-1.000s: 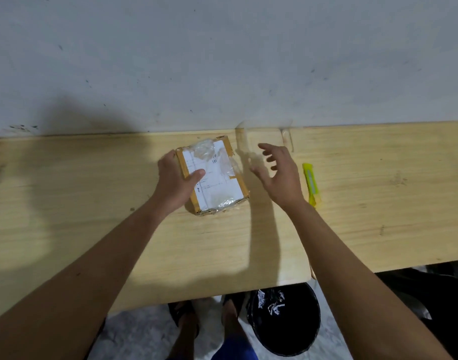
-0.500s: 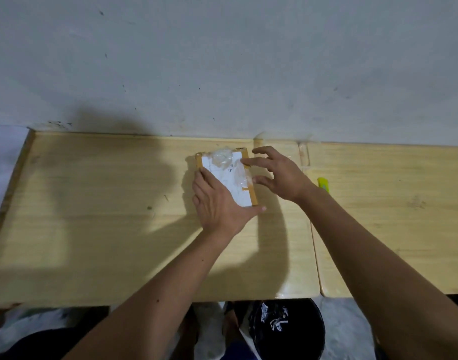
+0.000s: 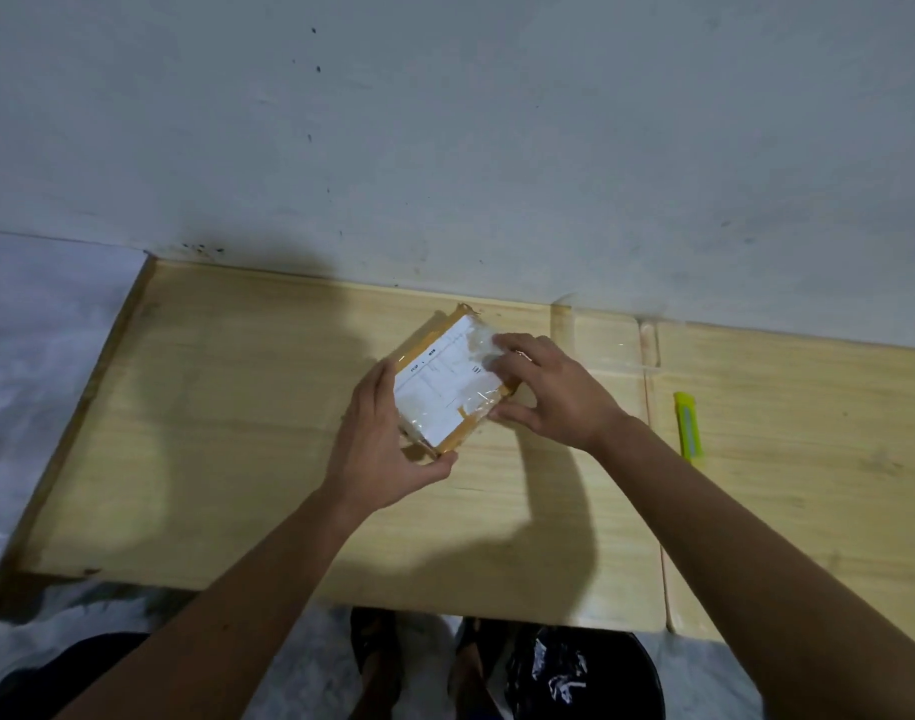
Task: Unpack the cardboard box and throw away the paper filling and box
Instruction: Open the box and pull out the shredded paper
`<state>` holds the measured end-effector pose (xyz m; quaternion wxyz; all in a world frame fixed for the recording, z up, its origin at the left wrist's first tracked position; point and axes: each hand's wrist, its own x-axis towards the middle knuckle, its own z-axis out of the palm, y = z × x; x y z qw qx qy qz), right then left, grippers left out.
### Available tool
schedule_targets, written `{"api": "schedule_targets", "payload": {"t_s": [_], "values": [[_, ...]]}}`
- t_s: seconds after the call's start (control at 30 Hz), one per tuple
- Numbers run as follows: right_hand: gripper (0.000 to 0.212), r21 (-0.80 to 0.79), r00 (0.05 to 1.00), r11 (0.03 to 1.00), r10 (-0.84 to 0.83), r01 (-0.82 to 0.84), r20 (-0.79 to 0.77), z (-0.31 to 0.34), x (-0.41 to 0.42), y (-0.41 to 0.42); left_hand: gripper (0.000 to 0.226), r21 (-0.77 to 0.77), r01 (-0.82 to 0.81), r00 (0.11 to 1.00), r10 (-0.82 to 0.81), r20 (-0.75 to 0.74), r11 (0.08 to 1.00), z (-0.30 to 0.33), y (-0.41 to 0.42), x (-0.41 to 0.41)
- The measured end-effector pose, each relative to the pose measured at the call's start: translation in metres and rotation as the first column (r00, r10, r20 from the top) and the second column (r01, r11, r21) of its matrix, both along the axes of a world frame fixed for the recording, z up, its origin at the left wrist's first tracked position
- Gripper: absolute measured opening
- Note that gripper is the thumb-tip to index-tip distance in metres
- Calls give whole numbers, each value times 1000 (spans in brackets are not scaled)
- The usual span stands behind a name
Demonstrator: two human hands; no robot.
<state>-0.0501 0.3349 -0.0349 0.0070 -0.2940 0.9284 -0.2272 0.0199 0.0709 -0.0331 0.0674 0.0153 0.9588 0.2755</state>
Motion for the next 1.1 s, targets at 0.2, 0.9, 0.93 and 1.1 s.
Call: {"api": "schedule_targets", "payload": {"t_s": [0.2, 0.9, 0.93, 1.1], "values": [[75, 79, 1000, 997, 11, -13, 25, 2, -3, -12, 135, 203, -2, 1000, 2, -2, 979, -6, -20, -2], [26, -113, 995, 989, -96, 100, 34, 59, -45, -29, 145, 349, 39, 984, -96, 147, 936, -17, -43, -28], [27, -161, 985, 973, -157, 167, 72, 62, -51, -31, 146, 335, 52, 981, -111, 158, 941, -16, -46, -31], [40, -249, 927, 900, -311, 358, 209, 57, -74, -39, 152, 364, 93, 970, -167, 176, 927, -13, -52, -35]]}}
